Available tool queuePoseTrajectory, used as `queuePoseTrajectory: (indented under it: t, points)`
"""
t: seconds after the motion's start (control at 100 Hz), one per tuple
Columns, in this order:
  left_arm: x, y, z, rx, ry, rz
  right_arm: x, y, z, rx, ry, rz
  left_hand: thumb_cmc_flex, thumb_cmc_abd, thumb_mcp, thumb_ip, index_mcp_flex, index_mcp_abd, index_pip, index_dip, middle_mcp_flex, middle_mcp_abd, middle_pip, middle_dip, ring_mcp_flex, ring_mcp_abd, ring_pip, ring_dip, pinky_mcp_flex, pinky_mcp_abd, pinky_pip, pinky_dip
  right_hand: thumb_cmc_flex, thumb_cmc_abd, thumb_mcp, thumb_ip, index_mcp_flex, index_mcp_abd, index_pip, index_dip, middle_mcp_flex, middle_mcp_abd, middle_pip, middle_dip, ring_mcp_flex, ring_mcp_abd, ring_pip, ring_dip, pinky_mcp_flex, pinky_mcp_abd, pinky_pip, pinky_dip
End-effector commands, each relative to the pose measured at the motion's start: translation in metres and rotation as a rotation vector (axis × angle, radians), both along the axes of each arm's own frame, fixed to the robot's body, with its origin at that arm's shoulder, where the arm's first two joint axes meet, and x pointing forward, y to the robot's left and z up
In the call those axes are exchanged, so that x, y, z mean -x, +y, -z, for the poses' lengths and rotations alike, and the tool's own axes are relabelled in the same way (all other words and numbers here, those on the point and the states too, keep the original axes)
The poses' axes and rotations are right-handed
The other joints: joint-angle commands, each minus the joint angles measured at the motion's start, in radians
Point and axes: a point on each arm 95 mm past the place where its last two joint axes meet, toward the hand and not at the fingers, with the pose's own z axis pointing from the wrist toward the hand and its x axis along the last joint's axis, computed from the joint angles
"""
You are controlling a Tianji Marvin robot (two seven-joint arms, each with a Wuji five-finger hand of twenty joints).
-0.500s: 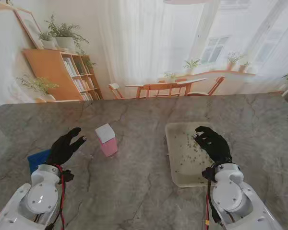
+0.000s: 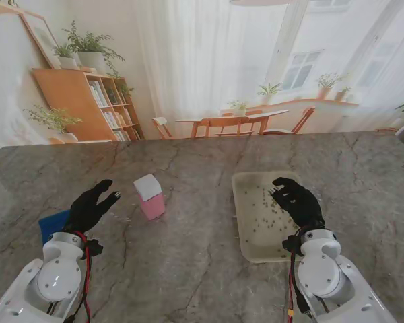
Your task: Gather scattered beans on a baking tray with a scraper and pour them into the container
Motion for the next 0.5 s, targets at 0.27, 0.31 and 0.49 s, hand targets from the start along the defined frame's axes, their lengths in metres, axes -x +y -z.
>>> queuePoseTrajectory:
  t: [0.27,0.31,0.49]
  points:
    - [0.003,0.000,0.001,-0.001,0.005,-0.006,-0.001,0.002,0.001,-0.004,0.006,-0.019,0.021,0.004,-0.009,-0.130,-0.008,-0.018,-0.005,0.005,0.000,-0.017,-0.007,0.016,0.012,0.005,0.009,0.010,-0.014,0.004,0.019,0.029,0.002,0.015,-0.021,0.031,0.018,0.001,0.010,0.020,0.015,0.000,0.001,0.017,0.000,0.002,0.008,0.014,-0.007,0.022,0.017,0.020]
    - [0.004,0.000,0.001,-0.006,0.004,-0.006,-0.001,0.003,0.001,-0.004,0.006,-0.021,0.021,0.003,-0.009,-0.130,-0.008,-0.017,-0.005,0.005,-0.002,-0.019,-0.007,0.015,0.012,0.004,0.009,0.010,-0.013,0.004,0.020,0.030,0.002,0.015,-0.021,0.031,0.017,0.001,0.010,0.020,0.015,0.000,0.001,0.017,-0.001,0.002,0.008,0.014,-0.008,0.023,0.017,0.021]
    - [0.013,0.004,-0.004,-0.084,0.006,-0.035,0.000,0.004,0.002,-0.010,0.011,-0.024,0.021,-0.029,-0.010,-0.128,-0.033,0.020,-0.009,0.006,-0.027,-0.021,-0.013,0.014,-0.007,-0.002,0.004,0.009,-0.015,-0.008,0.021,0.030,0.001,0.015,-0.022,0.031,0.018,0.001,0.010,0.020,0.017,0.000,0.002,0.018,0.001,0.003,0.008,0.014,-0.007,0.023,0.017,0.022]
